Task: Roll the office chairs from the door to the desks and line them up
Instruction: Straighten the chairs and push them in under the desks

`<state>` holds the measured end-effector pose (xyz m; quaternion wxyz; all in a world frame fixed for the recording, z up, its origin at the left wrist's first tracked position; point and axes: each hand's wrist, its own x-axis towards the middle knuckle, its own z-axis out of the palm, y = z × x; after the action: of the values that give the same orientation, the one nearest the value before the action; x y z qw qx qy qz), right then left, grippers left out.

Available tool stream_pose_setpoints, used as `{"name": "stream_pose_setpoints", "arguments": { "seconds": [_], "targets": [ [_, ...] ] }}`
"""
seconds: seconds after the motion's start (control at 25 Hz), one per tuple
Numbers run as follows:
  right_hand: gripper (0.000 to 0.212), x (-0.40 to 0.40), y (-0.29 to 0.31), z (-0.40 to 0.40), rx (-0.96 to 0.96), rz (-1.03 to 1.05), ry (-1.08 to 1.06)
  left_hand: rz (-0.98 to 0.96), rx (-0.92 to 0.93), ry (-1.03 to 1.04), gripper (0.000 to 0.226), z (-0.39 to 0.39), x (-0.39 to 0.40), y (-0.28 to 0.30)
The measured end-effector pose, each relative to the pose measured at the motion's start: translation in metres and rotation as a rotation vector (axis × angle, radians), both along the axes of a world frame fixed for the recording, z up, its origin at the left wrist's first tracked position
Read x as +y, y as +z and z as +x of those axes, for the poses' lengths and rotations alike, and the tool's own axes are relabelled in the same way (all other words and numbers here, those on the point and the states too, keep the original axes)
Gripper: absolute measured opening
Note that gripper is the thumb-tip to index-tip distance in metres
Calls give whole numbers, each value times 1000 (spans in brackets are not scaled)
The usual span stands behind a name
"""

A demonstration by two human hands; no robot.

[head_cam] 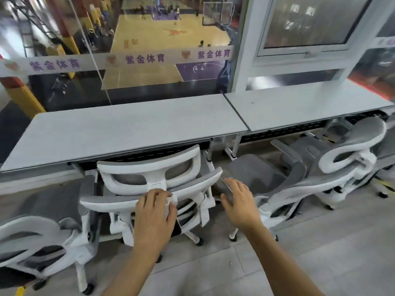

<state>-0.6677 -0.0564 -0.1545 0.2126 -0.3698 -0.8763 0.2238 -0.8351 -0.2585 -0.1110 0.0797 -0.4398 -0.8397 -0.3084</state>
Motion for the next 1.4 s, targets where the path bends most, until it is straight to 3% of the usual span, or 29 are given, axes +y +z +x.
{"name": "stream_pose_setpoints", "arguments": {
  "seconds": [0.24,0.56,0.76,0.92,1.04,1.24,1.4],
  "targets": [
    [46,91,-3,172,13,-37,-216,-130,-68,-284,29,144,127,-5],
    [45,227,4,347,-52,-24,-369,-250,-101,-442,47,321,266,-24],
    [40,333,17,363,28,15,-336,-248,-84,-329,54,357,360,-36],
    [37,430,20,352,-75,71,-282,-316,-86,-104,36,370,426,-61],
    [40,483,17,342,-197,98,-177,-226,-73,63,24,377,448,-67],
    [35,520,10,344,-156,57,92,-158,-22,90,25,377,461,-80],
    [19,524,-1,349,-12,-20,-50,-113,-11,140,31,368,476,-84]
  ]
}}
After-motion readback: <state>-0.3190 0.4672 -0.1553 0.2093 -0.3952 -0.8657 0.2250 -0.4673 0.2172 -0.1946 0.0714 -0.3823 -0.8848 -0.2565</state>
